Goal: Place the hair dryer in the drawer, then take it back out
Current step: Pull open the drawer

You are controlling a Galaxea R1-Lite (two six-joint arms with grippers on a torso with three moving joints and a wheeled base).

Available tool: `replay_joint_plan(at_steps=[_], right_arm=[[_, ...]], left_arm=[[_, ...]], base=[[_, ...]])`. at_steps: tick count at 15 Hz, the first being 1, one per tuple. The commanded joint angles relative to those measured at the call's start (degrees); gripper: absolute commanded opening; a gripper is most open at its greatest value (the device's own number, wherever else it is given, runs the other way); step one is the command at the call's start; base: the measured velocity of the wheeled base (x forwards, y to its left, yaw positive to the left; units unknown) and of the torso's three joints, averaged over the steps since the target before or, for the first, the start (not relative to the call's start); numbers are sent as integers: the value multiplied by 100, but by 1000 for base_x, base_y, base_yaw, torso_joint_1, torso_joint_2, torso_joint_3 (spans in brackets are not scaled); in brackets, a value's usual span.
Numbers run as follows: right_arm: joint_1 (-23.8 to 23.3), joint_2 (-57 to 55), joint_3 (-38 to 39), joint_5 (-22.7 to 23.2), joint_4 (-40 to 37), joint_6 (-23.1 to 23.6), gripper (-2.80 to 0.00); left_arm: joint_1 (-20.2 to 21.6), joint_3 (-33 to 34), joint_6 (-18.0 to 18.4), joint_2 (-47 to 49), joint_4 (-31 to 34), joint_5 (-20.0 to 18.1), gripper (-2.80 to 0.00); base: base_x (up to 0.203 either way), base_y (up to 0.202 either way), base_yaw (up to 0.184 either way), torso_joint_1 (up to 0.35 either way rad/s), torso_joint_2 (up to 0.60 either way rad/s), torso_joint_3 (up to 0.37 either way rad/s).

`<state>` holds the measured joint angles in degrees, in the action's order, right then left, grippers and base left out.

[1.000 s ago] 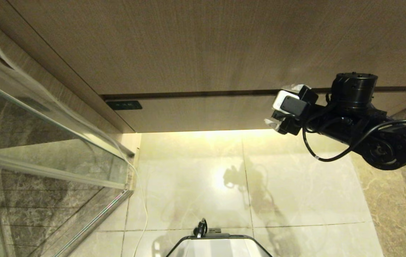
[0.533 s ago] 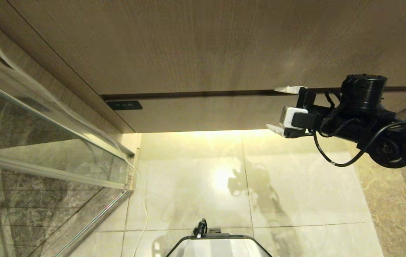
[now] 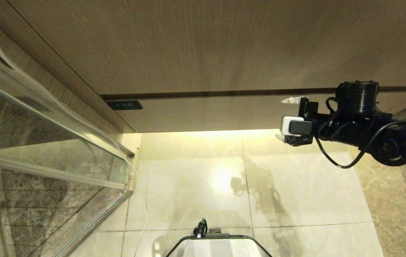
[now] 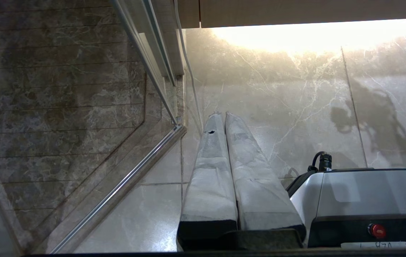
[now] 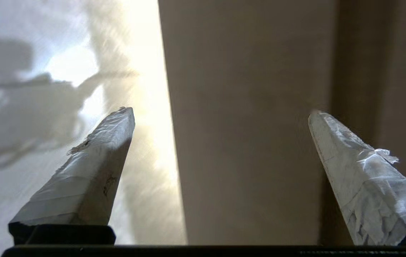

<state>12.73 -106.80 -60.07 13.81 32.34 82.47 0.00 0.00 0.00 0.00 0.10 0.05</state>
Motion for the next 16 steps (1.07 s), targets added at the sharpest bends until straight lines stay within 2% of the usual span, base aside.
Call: replay_joint_plan(at_steps=[1,3,5,8,12,16], right_arm=[[9,29,-64,-245,-155,18,0],[29,-5,-107,-490,-173,-122,0],[93,-80,-373,-798,-199,-603,0],[98,-34,-374,-818,-210,-715,0],[98,-68,-340,-646,-123,-855,0],[107,-245,-436,-36,53,-820,0]], left_arm=[[-1,6,0,-4,-1,4,-280],[0,9,0,-9,-1,4,-280],[0,0,0,-1,-1,4,-280],[0,0,0,0,-1,4,-280],[0,4,0,0,-1,4,-280],[0,9,0,0,-1,4,-280]], base=[[0,0,0,0,0,0],[0,0,0,0,0,0],[0,0,0,0,0,0],[0,0,0,0,0,0],[0,0,0,0,0,0],[0,0,0,0,0,0]])
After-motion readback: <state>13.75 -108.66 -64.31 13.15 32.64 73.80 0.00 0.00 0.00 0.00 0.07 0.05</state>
